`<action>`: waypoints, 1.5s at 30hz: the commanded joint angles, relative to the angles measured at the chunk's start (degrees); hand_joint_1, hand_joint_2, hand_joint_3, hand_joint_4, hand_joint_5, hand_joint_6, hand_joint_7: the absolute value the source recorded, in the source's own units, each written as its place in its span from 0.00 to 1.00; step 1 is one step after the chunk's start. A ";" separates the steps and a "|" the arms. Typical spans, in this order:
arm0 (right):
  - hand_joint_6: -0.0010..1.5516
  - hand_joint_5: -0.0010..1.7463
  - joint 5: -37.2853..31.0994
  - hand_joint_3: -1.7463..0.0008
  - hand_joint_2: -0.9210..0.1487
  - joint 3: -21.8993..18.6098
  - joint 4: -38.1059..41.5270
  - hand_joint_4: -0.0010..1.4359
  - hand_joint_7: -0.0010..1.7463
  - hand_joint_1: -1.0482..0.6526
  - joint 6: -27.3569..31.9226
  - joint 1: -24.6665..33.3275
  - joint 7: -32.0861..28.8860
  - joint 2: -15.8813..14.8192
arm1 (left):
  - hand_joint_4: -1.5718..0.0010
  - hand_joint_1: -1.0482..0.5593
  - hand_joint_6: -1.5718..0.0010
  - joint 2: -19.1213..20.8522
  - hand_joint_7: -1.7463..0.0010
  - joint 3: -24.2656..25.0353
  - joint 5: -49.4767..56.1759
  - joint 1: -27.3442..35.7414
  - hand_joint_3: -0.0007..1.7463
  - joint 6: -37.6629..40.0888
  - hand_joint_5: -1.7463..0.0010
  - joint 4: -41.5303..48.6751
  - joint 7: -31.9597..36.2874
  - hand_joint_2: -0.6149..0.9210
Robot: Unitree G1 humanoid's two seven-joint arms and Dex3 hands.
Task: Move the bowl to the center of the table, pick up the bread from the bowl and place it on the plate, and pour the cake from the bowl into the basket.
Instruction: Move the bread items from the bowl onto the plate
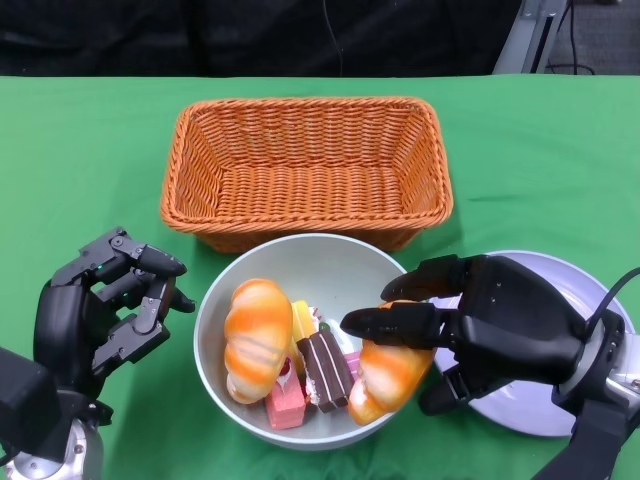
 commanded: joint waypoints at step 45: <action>0.77 0.67 10.52 1.00 0.08 0.45 5.85 0.62 0.10 0.49 -8.93 -0.91 -1.33 1.33 | 0.50 0.60 0.48 1.09 0.32 0.35 1.06 0.47 0.48 -0.93 0.15 1.65 1.51 0.86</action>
